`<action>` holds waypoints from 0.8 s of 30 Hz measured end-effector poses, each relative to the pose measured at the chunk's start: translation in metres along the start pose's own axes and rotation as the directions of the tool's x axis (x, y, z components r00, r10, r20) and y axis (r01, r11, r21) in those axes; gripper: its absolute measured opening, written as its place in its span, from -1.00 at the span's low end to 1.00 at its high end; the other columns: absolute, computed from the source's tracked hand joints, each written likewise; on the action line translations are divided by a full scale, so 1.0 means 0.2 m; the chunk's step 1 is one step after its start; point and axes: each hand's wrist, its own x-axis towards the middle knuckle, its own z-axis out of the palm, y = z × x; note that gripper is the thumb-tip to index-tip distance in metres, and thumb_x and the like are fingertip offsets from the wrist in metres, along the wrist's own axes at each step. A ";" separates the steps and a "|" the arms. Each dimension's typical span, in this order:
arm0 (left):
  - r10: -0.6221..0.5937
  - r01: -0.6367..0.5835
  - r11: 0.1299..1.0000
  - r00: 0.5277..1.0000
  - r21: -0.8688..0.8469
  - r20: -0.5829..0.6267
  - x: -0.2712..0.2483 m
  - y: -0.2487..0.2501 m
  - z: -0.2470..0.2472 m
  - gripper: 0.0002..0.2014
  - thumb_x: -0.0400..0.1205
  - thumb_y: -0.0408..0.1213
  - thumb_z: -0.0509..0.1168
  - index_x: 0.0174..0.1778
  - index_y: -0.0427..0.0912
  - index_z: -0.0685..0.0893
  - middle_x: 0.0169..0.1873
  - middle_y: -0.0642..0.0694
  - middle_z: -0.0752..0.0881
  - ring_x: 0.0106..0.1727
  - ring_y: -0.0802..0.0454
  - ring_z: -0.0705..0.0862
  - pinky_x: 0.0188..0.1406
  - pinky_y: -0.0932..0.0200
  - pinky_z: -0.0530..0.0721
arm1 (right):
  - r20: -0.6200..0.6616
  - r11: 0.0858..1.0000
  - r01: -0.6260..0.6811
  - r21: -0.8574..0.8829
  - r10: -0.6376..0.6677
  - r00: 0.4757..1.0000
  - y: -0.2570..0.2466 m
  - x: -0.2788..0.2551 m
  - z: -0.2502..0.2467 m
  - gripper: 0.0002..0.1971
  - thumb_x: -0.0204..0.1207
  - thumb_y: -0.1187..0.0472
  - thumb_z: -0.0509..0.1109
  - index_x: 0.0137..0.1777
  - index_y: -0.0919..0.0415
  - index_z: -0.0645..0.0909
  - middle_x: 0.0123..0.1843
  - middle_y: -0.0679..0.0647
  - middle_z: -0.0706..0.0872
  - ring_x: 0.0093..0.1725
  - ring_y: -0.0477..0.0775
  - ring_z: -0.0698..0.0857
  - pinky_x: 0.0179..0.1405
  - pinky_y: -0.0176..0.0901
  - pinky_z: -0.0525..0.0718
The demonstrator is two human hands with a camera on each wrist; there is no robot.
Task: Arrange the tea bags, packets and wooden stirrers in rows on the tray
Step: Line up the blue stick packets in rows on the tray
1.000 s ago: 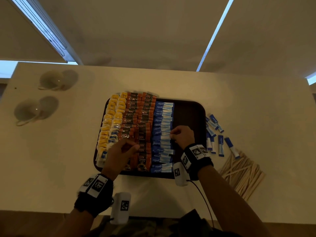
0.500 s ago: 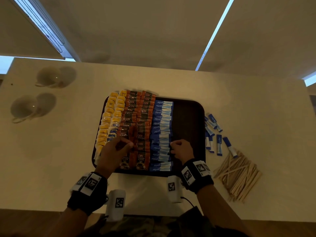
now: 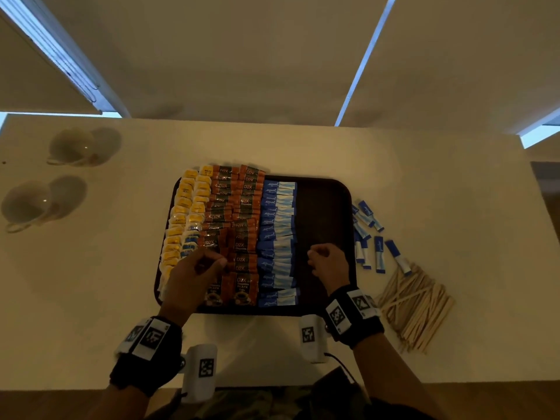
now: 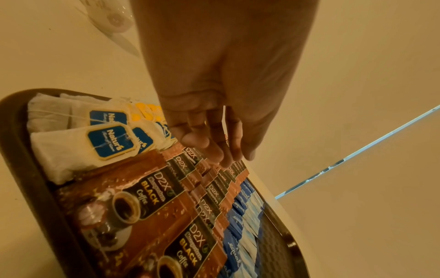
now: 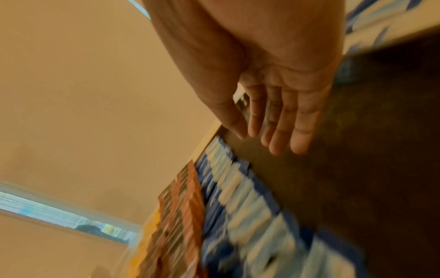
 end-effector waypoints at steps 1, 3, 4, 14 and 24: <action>0.004 -0.004 1.000 1.000 0.002 0.000 0.00 0.01 0.00 -0.89 0.58 -0.30 0.36 -0.25 -0.05 0.64 -0.30 -0.11 0.73 -0.47 0.05 0.59 -0.45 0.18 0.50 | -0.072 0.999 0.040 -0.026 -0.042 0.996 -0.01 0.01 -0.06 -0.83 0.55 0.25 0.36 0.13 0.21 0.61 0.15 0.16 0.70 0.12 0.14 0.68 0.18 0.02 0.65; -0.002 0.002 1.000 1.000 0.024 -0.018 0.01 0.01 -0.01 -0.91 0.58 -0.29 0.36 -0.23 -0.07 0.64 -0.28 -0.12 0.74 -0.45 -0.02 0.62 -0.40 0.12 0.53 | -0.223 0.987 0.120 -0.110 -0.142 0.964 -0.08 0.05 -0.21 -0.75 0.53 0.31 0.36 0.20 0.28 0.58 0.18 0.19 0.66 0.18 0.18 0.63 0.12 -0.09 0.55; 0.001 0.000 0.999 1.000 0.037 -0.020 0.01 0.01 -0.02 -0.93 0.58 -0.28 0.37 -0.22 -0.08 0.65 -0.27 -0.13 0.74 -0.43 -0.05 0.62 -0.36 0.08 0.55 | -0.276 0.974 0.148 -0.170 -0.191 0.942 -0.11 0.08 -0.29 -0.70 0.52 0.32 0.36 0.25 0.32 0.55 0.22 0.25 0.62 0.23 0.23 0.59 0.13 -0.08 0.51; 0.009 -0.013 0.995 0.999 0.097 0.046 -0.07 0.03 -0.03 -0.94 0.60 -0.28 0.33 -0.18 -0.14 0.68 -0.49 -0.24 0.68 -0.58 0.06 0.58 -0.60 0.33 0.51 | 0.045 0.655 0.099 -0.749 -0.099 0.994 -0.20 0.48 -0.53 -0.28 0.47 0.05 0.47 0.51 0.29 0.23 0.47 0.30 0.29 0.45 0.38 0.30 0.36 0.28 0.41; -0.157 0.148 0.972 0.987 0.180 0.037 -0.16 0.02 -0.05 -0.93 0.59 -0.31 0.35 -0.13 -0.24 0.68 -0.29 -0.27 0.73 -0.34 -0.17 0.63 -0.53 0.20 0.59 | -0.038 0.737 0.120 -0.666 -0.194 0.980 -0.17 0.54 -0.52 -0.60 0.62 0.19 0.28 0.38 0.35 0.33 0.36 0.32 0.45 0.31 0.35 0.48 0.19 0.15 0.48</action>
